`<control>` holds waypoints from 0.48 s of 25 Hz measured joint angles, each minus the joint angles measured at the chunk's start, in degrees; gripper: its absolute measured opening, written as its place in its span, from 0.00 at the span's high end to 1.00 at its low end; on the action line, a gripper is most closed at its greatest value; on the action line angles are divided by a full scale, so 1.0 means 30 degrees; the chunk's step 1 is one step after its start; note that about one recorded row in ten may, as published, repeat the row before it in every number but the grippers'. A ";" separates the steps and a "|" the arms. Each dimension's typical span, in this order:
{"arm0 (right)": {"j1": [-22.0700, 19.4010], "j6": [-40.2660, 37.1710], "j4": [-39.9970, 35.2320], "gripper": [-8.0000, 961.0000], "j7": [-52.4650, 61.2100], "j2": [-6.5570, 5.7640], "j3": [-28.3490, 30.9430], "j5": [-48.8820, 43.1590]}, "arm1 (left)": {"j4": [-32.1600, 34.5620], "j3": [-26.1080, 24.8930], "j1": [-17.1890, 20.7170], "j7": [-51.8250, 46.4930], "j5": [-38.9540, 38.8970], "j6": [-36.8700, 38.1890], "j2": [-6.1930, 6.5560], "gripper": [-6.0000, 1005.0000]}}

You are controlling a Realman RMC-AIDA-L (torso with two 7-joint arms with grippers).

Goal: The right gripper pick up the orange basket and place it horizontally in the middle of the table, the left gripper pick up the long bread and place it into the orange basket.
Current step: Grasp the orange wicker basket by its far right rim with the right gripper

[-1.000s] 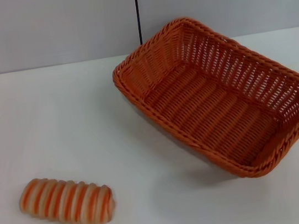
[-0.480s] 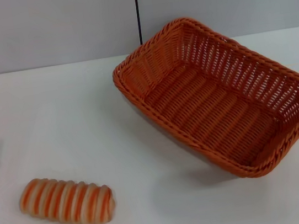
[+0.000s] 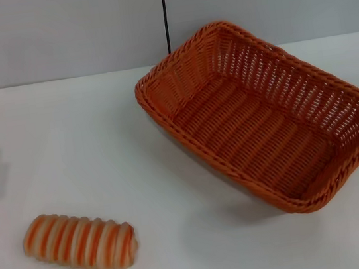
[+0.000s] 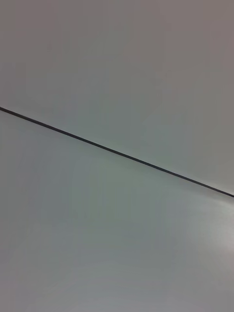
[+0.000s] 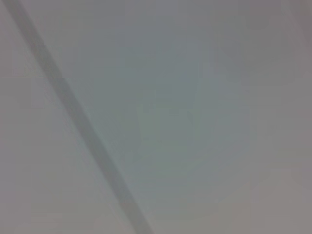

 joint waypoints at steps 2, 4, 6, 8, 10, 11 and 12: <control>0.0589 0.1145 -0.2359 0.52 0.2899 -0.0524 -0.1146 -0.1453 | -0.0034 0.0024 -0.0017 -0.0015 -0.0002 -0.0006 -0.0012 0.16; 0.0840 0.1588 -0.3083 0.42 0.3734 -0.0693 -0.1524 -0.1827 | -0.0049 0.0041 -0.0019 -0.0022 -0.0002 -0.0007 -0.0012 0.16; 0.1348 0.2374 -0.4316 0.33 0.5100 -0.1029 -0.2385 -0.2642 | -0.0060 0.0110 -0.0021 -0.0030 -0.0003 -0.0011 -0.0012 0.17; 0.1910 0.2753 -0.5360 0.26 0.6311 -0.1353 -0.3443 -0.3891 | -0.0135 0.0282 -0.0027 -0.0031 0.0002 -0.0027 -0.0011 0.17; 0.2591 0.2885 -0.6040 0.21 0.7037 -0.1570 -0.4537 -0.5665 | -0.0201 0.0434 -0.0028 -0.0031 -0.0003 -0.0086 -0.0010 0.17; 0.2906 0.2960 -0.6178 0.19 0.7187 -0.1613 -0.4935 -0.6575 | -0.0204 0.0450 -0.0030 -0.0031 0.0000 -0.0100 -0.0010 0.17; 0.3659 0.3196 -0.6338 0.17 0.7441 -0.1622 -0.5794 -0.8514 | -0.0211 0.0541 -0.0028 -0.0031 -0.0002 -0.0195 -0.0011 0.17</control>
